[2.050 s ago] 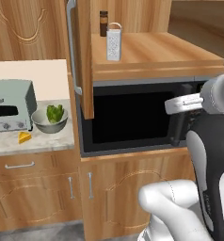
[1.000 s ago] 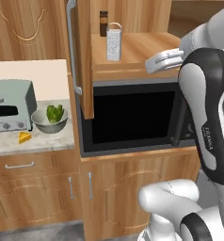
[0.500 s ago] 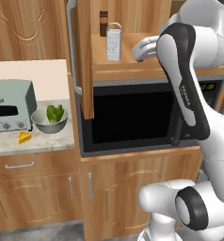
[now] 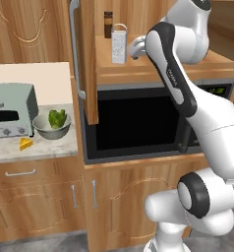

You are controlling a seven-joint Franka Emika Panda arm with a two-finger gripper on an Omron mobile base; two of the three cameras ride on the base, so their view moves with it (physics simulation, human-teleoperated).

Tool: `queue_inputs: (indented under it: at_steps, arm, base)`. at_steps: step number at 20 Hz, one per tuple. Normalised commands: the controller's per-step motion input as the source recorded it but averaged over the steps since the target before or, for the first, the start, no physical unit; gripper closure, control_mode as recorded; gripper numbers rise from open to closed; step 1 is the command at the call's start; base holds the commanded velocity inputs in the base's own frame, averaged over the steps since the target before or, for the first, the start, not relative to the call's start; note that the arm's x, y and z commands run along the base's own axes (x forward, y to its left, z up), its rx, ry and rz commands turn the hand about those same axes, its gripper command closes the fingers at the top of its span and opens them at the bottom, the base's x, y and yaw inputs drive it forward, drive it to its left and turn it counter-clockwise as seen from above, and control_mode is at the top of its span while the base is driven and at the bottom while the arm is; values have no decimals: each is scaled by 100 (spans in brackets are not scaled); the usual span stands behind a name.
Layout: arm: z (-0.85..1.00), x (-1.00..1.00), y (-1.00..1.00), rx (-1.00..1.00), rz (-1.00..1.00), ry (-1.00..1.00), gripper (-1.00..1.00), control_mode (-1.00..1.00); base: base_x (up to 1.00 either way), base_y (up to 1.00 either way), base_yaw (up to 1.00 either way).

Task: Pick the cheese from the fridge and the cheese grater from the cabinet and place them next to the salad bowl.

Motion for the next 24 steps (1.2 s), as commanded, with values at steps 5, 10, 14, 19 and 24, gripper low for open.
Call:
queue_inputs:
  at_steps: [5,10,14,19,24]
  arm:
    - [-3,37,16,14,0,-5,-100,-100]
    - [-11,5,4,13,2,-13,-100,-100]
    - [0,14,-15,5,21,-3,-100,-100]
    - [4,1,-36,0,26,-5,-100,-100]
    - [4,25,-16,0,20,0,-100,-100]
  base:
    - [0,0,0]
    - [0,0,0]
    - [0,0,0]
    - [0,0,0]
    - [0,0,0]
